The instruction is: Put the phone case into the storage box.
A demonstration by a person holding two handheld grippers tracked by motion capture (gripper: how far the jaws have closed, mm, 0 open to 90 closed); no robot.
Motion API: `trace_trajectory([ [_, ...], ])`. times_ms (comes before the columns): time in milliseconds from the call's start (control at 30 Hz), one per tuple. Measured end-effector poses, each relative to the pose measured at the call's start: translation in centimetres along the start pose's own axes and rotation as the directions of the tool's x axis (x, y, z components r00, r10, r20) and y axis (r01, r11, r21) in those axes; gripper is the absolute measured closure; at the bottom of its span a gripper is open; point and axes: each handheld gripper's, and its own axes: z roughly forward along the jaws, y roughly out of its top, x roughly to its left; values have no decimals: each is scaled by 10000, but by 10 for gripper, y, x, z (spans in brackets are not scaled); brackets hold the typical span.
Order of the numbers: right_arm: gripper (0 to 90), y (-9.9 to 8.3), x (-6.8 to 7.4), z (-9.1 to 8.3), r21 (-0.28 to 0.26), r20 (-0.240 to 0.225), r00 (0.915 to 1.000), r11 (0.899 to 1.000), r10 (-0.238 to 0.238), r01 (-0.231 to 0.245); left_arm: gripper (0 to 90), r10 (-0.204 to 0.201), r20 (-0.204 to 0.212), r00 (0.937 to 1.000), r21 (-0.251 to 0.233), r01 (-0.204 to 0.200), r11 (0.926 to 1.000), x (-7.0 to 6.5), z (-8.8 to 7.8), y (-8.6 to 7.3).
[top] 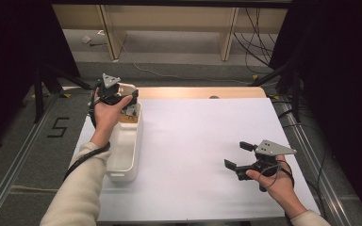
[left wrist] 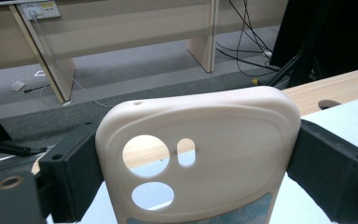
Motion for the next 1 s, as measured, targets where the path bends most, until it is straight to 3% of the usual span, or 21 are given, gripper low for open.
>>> trace_trajectory([
  [1000, 69, 0, 0, 0, 31, -31, 10000, 10000, -3, 3, 98, -239, -238, 9994, 584, 253, 9980, -1, 16, -7],
])
